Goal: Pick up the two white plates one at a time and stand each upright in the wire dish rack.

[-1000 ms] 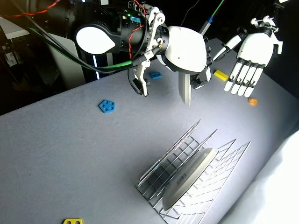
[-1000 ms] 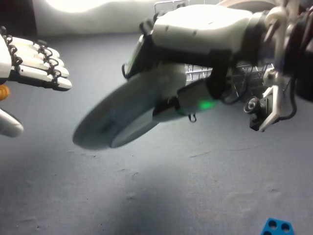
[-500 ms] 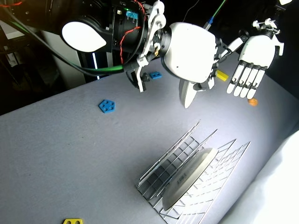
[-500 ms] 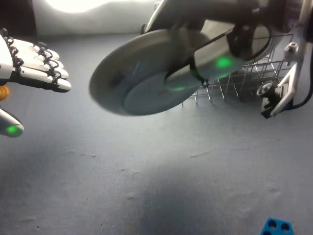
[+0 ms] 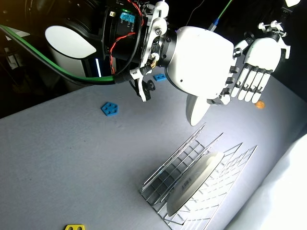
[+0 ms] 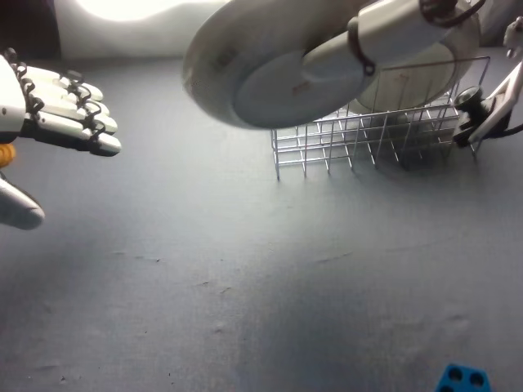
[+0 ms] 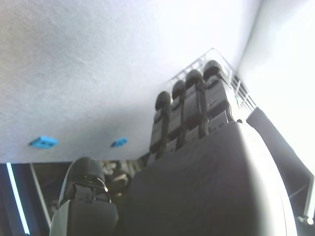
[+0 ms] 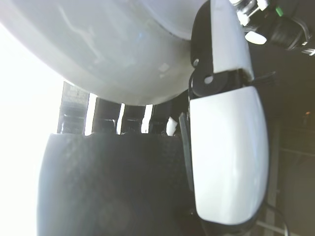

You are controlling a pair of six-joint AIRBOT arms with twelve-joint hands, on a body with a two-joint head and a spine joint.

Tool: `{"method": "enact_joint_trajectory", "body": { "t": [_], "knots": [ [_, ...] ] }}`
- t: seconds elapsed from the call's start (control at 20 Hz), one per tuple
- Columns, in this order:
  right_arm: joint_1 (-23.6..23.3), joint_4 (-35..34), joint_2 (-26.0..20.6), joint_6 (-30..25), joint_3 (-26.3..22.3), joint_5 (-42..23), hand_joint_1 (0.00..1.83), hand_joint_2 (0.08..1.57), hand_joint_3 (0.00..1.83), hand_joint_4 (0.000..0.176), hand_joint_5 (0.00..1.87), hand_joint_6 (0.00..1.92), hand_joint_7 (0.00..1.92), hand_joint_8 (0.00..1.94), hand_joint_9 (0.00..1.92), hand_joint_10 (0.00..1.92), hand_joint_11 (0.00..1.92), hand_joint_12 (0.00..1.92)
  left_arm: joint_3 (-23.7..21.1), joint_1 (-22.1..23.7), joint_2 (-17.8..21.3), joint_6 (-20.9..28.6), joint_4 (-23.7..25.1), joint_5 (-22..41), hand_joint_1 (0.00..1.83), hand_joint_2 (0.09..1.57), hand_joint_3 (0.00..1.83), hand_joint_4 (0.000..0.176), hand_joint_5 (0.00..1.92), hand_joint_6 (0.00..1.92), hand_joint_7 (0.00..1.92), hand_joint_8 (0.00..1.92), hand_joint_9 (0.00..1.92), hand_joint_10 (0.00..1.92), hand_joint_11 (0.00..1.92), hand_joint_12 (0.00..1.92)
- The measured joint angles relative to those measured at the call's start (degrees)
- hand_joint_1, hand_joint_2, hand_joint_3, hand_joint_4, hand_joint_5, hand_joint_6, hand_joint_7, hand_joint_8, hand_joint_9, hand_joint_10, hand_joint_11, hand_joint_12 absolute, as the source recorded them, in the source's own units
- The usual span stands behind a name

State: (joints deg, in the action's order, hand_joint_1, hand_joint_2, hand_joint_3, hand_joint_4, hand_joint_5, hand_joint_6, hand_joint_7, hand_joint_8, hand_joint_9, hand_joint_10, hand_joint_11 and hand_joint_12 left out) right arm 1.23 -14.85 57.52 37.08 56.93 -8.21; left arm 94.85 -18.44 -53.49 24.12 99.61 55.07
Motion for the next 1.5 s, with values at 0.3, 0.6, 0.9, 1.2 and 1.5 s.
{"method": "enact_joint_trajectory", "body": {
  "t": [0.3, 0.6, 0.9, 1.2, 1.5],
  "knots": [
    [0.0, 0.0, -0.2, 0.0, 2.7, 0.6, 1.21, 1.12, 0.00, 0.024, 0.96, 1.06, 1.00, 0.93, 1.22, 0.02, 0.73, 0.97, 0.5, -0.7, -0.3, 0.0, -1.4, 0.3, 0.00, 1.13, 0.00, 0.000, 0.15, 0.02, 0.11, 0.02, 0.08, 0.02, 0.04, 0.02],
    [0.8, 0.0, -0.3, 0.0, 5.4, 1.0, 1.22, 1.12, 0.00, 0.023, 0.97, 1.05, 1.00, 0.93, 1.22, 0.01, 0.71, 1.00, 0.4, -0.7, -0.3, 0.0, -1.3, 0.3, 0.00, 1.14, 0.00, 0.000, 0.13, 0.00, 0.09, 0.00, 0.06, 0.00, 0.01, 0.01],
    [1.3, -0.2, -0.1, 0.0, 6.8, 0.6, 1.22, 1.11, 0.00, 0.027, 0.99, 1.01, 1.02, 0.90, 1.24, 0.01, 0.73, 0.99, 0.3, -0.7, -0.3, 0.0, -1.3, 0.2, 0.00, 1.13, 0.00, 0.000, 0.12, 0.00, 0.09, 0.00, 0.06, 0.00, 0.02, 0.01],
    [3.4, -0.2, 0.5, 0.2, 8.5, 0.3, 1.21, 1.13, 0.00, 0.022, 0.96, 1.07, 0.97, 0.96, 1.21, 0.01, 0.70, 0.99, 0.1, -0.7, -0.3, 0.0, -1.3, 0.3, 0.00, 1.13, 0.00, 0.000, 0.10, 0.00, 0.08, 0.00, 0.05, 0.00, 0.02, 0.01],
    [4.1, -0.2, 1.2, -1.1, 9.5, 0.3, 1.22, 1.12, 0.00, 0.028, 0.97, 1.03, 1.00, 0.93, 1.23, 0.01, 0.73, 0.95, 0.0, -0.7, -0.3, 0.0, -1.3, 0.3, 0.00, 1.13, 0.00, 0.000, 0.13, 0.01, 0.10, 0.01, 0.07, 0.01, 0.02, 0.01]
  ]
}}
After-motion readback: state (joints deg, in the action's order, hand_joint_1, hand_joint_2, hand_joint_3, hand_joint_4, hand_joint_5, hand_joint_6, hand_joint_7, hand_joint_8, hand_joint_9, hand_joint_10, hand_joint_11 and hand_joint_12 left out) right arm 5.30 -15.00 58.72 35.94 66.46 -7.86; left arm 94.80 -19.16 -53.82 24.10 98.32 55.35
